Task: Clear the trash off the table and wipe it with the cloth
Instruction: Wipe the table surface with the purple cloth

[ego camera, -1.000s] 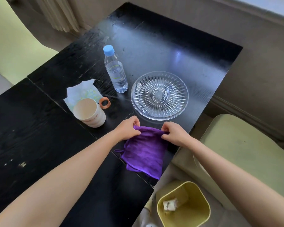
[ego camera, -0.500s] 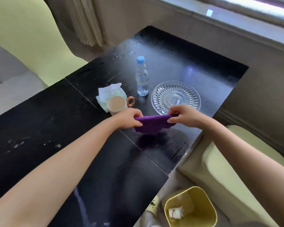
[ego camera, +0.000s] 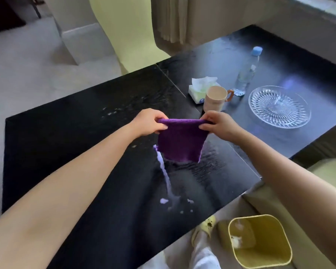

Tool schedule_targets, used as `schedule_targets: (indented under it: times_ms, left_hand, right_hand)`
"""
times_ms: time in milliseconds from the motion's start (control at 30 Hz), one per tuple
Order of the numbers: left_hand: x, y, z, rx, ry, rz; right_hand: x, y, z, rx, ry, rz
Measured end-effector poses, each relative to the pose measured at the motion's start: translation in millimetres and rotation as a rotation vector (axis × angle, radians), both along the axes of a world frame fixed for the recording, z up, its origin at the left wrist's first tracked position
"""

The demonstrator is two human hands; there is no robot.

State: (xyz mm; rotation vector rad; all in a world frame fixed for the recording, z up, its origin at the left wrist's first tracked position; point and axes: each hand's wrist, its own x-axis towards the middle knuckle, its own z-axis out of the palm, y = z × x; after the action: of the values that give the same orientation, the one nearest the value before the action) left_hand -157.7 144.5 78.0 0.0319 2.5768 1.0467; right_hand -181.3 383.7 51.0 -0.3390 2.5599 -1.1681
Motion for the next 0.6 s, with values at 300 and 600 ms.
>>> schedule_targets:
  times_ms: [300,600]
  left_hand:
    - [127.2,-36.6,-53.4,-0.026,0.047,0.126]
    - [228.8,9.5,-137.6,-0.029,-0.03,0.169]
  right_hand:
    - [81.0,-47.2,-46.5,0.086,0.117,0.094]
    - [169.8,0.6,-116.6,0.288,0.078,0.322]
